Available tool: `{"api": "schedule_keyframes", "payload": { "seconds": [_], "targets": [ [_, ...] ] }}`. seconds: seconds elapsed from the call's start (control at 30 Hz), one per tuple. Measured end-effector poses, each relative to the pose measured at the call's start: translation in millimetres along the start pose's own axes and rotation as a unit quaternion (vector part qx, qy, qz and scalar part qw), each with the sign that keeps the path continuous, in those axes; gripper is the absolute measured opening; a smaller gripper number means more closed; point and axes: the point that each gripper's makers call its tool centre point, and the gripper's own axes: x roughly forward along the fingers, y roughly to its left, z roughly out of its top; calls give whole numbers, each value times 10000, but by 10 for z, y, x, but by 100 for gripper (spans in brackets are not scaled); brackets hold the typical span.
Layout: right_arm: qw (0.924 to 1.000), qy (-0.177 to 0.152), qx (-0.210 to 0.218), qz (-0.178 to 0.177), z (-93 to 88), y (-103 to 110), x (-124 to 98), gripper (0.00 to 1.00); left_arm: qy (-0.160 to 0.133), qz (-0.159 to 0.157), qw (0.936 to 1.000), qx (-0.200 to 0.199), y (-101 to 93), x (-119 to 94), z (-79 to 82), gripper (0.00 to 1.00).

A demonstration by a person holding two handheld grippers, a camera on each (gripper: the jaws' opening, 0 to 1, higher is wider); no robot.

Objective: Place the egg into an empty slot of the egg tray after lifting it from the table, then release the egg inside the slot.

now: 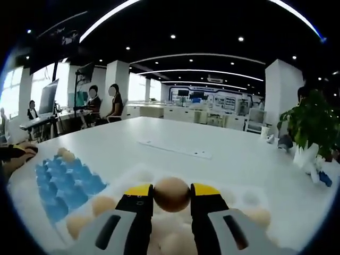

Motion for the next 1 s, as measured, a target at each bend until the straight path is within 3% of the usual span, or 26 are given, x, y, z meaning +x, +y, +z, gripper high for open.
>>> {"api": "schedule_keyframes", "payload": {
  "seconds": [1.0],
  "targets": [
    [9967,-262,-116,758,185,729,110,28,103,81,9999,7,56,-28,-87,97]
  ]
}}
